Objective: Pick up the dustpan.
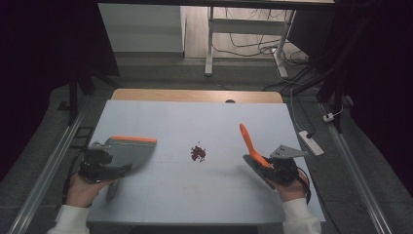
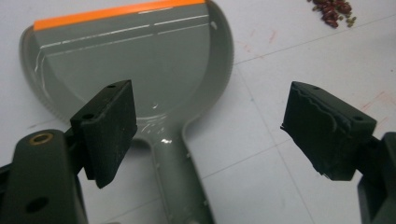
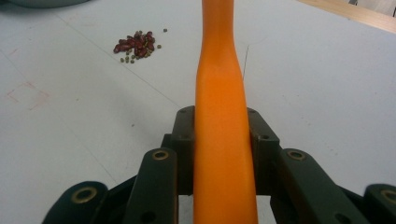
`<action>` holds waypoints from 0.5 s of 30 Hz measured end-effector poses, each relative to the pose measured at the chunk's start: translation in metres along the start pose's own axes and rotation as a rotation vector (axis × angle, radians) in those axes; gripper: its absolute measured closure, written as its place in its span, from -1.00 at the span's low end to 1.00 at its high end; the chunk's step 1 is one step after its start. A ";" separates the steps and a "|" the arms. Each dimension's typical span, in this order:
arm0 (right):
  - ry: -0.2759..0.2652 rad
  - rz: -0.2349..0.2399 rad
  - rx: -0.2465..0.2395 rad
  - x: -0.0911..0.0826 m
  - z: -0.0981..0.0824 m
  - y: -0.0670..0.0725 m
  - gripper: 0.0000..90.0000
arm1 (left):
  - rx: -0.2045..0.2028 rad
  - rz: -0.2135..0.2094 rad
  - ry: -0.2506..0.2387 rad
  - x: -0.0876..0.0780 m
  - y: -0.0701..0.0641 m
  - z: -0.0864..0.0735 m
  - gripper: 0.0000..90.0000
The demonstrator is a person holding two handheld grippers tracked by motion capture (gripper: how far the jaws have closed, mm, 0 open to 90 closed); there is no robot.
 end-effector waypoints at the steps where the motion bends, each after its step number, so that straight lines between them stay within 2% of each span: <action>1: 0.002 0.000 -0.001 0.000 0.000 0.000 0.56 | -0.006 0.005 0.009 0.001 0.001 -0.001 -0.60; 10: 0.009 -0.004 -0.002 0.000 -0.001 0.000 0.56 | -0.038 0.037 0.099 0.012 0.007 -0.012 -0.60; 15: 0.012 -0.003 -0.004 0.001 -0.001 0.000 0.56 | -0.068 0.042 0.173 0.020 0.009 -0.017 -0.63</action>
Point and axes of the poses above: each handheld gripper's, and its own axes: x roughly forward along the jaws, z roughly out of its top, y roughly to its left, the point moved 2 cm from there along x, roughly forward along the jaws, and after that the axes turned 13 degrees about z, right-handed, at the moved point
